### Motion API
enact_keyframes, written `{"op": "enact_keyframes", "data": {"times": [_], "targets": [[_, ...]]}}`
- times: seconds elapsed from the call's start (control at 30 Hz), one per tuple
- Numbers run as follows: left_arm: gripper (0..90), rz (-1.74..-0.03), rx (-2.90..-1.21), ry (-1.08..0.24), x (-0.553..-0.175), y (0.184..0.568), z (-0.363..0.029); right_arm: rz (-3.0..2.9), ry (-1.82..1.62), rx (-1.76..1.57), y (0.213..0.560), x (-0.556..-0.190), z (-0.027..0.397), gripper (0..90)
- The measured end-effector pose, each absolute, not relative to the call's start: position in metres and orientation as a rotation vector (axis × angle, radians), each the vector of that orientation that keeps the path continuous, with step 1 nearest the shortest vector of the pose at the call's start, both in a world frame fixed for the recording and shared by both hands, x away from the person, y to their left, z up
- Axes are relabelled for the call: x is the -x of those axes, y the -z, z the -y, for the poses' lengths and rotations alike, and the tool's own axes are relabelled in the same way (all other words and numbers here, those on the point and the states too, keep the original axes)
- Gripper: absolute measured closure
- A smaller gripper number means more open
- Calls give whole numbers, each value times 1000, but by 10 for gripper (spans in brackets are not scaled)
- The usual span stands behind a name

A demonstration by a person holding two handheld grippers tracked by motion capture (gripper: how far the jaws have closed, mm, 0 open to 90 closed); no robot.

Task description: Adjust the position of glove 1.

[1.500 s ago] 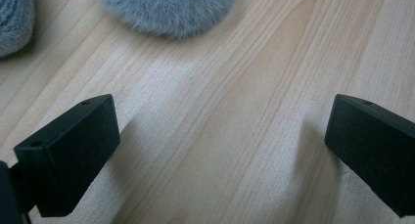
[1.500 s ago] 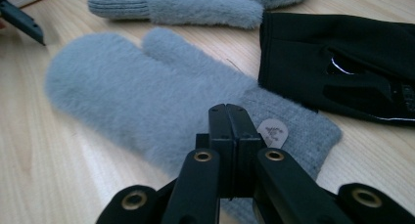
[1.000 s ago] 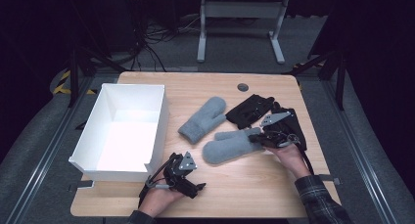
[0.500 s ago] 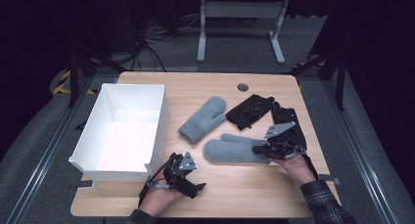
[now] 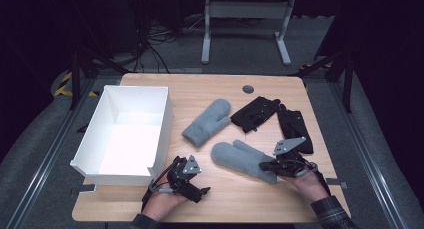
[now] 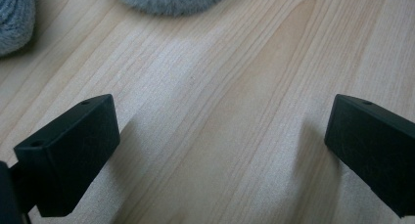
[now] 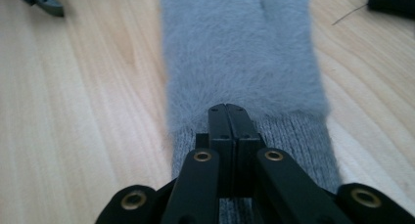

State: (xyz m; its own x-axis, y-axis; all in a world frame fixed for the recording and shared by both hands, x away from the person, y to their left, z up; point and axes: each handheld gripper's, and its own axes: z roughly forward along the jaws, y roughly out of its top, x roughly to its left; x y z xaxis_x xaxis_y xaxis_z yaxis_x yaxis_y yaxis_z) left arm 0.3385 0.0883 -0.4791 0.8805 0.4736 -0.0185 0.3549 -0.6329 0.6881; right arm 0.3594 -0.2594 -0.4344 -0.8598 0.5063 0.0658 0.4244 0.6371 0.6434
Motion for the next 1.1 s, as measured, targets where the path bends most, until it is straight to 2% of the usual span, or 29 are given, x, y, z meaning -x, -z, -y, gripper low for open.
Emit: {"op": "enact_keyframes", "data": {"times": [0.4, 0.6, 0.8, 1.1], "targets": [[2, -593, -2318, -214, -339, 479, -88, -2773, -1051, -680, 430, -328, 254, 900], [2, -593, -2318, -213, -339, 479, -88, -2679, -1051, -756, 422, -337, 276, 900], [2, -593, -2318, -213, -339, 479, -88, -2642, -967, -874, 431, -354, 302, 900], [2, -596, -2316, -212, -338, 479, -88, -2717, -934, -849, 438, -343, 298, 900]]}}
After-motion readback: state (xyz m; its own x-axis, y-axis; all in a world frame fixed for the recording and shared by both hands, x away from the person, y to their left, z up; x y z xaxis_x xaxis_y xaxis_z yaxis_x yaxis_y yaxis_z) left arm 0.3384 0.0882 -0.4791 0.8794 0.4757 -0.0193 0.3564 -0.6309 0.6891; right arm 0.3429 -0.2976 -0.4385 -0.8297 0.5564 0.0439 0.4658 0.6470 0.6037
